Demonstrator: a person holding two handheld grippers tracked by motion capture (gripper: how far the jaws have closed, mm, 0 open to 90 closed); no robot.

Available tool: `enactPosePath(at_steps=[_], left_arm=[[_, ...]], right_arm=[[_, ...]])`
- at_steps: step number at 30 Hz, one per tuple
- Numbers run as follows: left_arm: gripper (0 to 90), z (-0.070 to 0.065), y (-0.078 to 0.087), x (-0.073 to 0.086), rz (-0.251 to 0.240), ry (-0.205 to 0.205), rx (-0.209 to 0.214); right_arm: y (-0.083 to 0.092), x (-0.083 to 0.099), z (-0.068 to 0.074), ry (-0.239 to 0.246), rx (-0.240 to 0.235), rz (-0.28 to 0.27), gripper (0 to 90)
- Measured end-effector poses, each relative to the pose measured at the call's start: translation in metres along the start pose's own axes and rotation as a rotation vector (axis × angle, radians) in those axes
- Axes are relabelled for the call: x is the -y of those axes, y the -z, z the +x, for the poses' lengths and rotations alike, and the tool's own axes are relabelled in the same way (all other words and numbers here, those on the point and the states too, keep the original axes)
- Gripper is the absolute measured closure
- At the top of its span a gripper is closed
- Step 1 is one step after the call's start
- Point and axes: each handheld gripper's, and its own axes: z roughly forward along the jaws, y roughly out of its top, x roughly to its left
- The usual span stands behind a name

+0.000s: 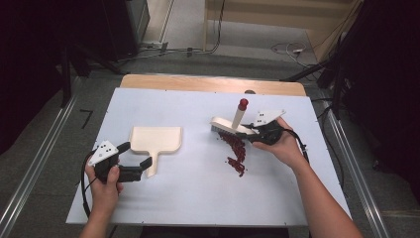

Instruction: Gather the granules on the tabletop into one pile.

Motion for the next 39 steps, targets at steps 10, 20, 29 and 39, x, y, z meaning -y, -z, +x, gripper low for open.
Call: enactPosePath(at_steps=[10,20,29,39], left_arm=[[0.0,-0.001,0.000,0.000,0.000,0.000,0.000],[0.0,-0.002,0.000,0.000,0.003,-0.003,0.002],[0.0,-0.002,-0.001,0.000,0.003,-0.004,0.002],[0.0,-0.002,-0.001,0.000,0.004,-0.006,0.003]], right_arm=[[0.005,0.001,0.013,0.033,-0.021,0.005,65.8],[0.010,0.003,0.023,0.050,-0.033,0.005,65.8],[0.016,0.002,0.030,0.071,-0.043,0.012,65.8],[0.023,0.001,0.032,0.048,0.010,-0.029,65.8]])
